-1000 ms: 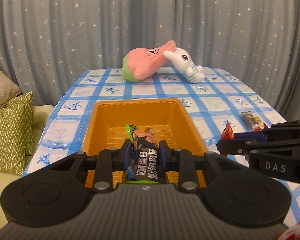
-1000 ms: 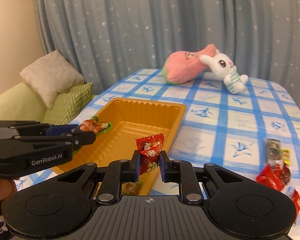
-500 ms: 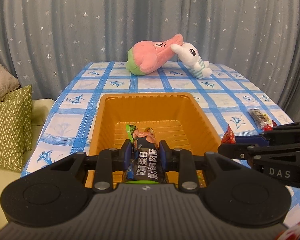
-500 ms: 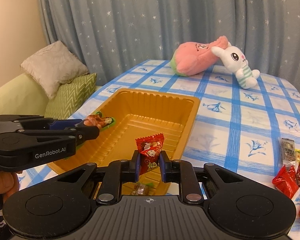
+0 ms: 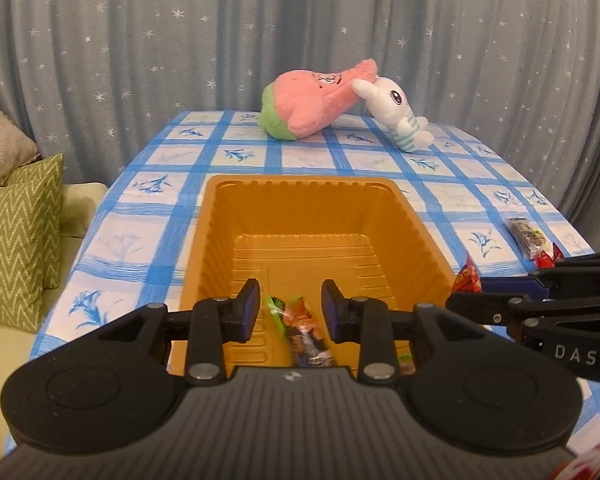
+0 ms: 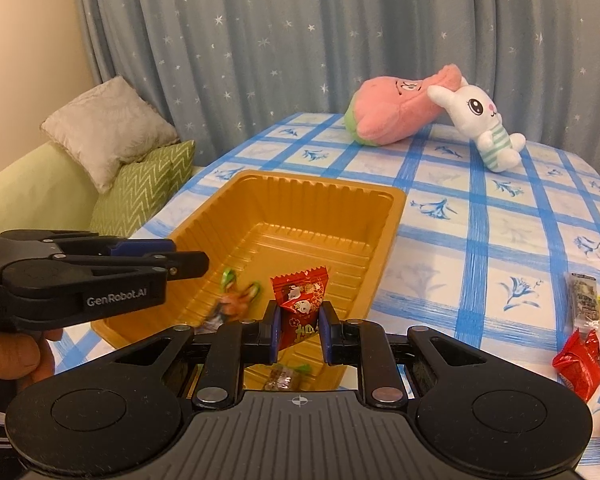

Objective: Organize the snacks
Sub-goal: 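Carry both snacks over the orange tray and open both grippers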

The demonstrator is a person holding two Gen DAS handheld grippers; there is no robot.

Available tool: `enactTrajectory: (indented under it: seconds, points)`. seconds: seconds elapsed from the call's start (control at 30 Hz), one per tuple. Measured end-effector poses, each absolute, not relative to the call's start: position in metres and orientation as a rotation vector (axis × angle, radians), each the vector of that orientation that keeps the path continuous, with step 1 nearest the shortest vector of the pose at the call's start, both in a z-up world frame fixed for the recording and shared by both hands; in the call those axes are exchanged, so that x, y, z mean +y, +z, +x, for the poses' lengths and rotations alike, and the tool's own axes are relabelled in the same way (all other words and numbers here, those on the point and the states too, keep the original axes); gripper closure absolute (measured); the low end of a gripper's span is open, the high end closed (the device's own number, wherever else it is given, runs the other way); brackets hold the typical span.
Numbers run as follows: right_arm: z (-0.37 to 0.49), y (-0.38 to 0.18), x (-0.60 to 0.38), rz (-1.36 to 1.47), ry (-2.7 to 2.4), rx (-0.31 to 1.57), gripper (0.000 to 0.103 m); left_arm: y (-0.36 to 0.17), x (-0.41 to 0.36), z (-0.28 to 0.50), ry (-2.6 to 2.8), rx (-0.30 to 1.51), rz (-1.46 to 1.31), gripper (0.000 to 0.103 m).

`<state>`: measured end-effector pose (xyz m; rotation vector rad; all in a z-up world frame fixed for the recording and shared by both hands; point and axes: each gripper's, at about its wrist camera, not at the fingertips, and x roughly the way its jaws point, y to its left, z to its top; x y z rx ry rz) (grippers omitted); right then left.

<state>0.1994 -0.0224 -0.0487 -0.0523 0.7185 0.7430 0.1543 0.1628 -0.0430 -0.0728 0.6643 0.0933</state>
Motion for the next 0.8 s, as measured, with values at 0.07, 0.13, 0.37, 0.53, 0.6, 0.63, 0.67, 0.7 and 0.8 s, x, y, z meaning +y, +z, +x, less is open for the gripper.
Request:
enactTrajectory:
  seconds: [0.07,0.13,0.37,0.53,0.6,0.63,0.67,0.7,0.8]
  points:
    - [0.199,-0.048,-0.022,-0.05,0.747,0.719,0.083,-0.041,0.166,0.151,0.104,0.665,-0.071,0.073]
    - [0.198,-0.048,-0.02,-0.049,0.753,0.717,0.083,-0.039,0.17,0.147,0.113,0.662,-0.071,0.073]
    - [0.197,-0.048,-0.013,-0.038,0.778,0.713,0.083,-0.034,0.176,0.141,0.122,0.654,-0.074,0.073]
    - [0.199,-0.049,-0.008,-0.019,0.81,0.709,0.08,-0.034,0.179,0.139,0.124,0.654,-0.083,0.073]
    - [0.199,-0.048,-0.01,-0.022,0.799,0.704,0.05,-0.035,0.18,0.139,0.124,0.658,-0.086,0.071]
    - [0.198,-0.048,-0.011,-0.023,0.788,0.696,0.044,-0.036,0.179,0.138,0.124,0.658,-0.087,0.071]
    - [0.198,-0.047,-0.013,-0.023,0.778,0.689,0.042,-0.036,0.179,0.137,0.123,0.658,-0.088,0.07]
    - [0.198,-0.046,-0.015,-0.023,0.773,0.687,0.042,-0.036,0.178,0.137,0.122,0.657,-0.088,0.07]
    - [0.199,-0.044,-0.024,-0.017,0.748,0.676,0.042,-0.035,0.175,0.135,0.118,0.653,-0.093,0.068]
